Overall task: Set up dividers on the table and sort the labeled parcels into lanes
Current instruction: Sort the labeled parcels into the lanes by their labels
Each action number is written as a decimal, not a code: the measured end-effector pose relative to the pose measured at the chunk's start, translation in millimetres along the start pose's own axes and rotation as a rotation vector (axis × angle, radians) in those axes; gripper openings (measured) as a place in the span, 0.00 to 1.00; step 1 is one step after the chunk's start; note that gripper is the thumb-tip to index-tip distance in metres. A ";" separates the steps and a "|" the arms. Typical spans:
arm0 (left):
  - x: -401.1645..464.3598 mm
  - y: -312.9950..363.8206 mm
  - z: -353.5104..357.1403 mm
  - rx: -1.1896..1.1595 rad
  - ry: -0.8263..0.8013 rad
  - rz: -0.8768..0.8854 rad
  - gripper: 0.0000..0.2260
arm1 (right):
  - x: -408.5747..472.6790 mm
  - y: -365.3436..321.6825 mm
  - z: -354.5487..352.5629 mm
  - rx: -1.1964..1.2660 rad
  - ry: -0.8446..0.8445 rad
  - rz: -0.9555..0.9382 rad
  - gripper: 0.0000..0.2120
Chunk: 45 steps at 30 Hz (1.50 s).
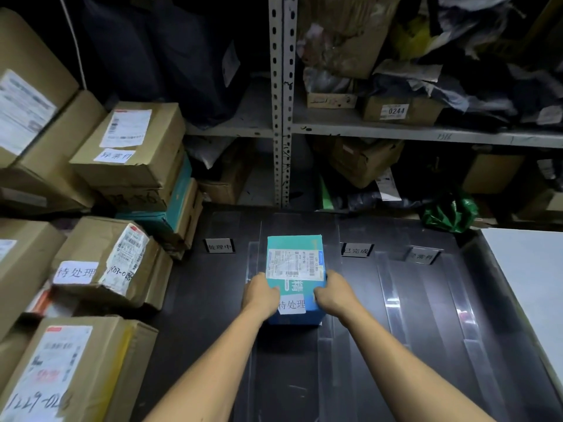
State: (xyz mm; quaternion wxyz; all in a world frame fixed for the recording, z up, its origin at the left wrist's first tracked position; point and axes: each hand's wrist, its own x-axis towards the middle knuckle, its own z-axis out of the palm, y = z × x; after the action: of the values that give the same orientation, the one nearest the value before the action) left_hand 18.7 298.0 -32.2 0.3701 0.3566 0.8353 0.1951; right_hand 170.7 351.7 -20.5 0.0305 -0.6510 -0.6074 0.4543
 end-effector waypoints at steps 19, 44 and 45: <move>-135.2 -76.8 -147.6 -0.362 0.286 0.152 0.09 | -128.8 -107.8 81.0 -0.039 -0.070 -0.588 0.24; -194.8 -315.9 -240.8 -0.264 0.431 0.019 0.16 | -220.8 -121.6 307.6 0.217 -0.339 -0.170 0.32; -194.5 -316.6 -240.4 -0.269 0.431 0.017 0.16 | -221.4 -121.7 307.9 0.221 -0.333 -0.164 0.32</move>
State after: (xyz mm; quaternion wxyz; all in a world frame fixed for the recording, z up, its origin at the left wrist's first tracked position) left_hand -214.5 -72.9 30.4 0.2260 0.2613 0.8584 0.3794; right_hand -82.3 44.5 -6.1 0.0376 -0.5082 -0.6014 0.6154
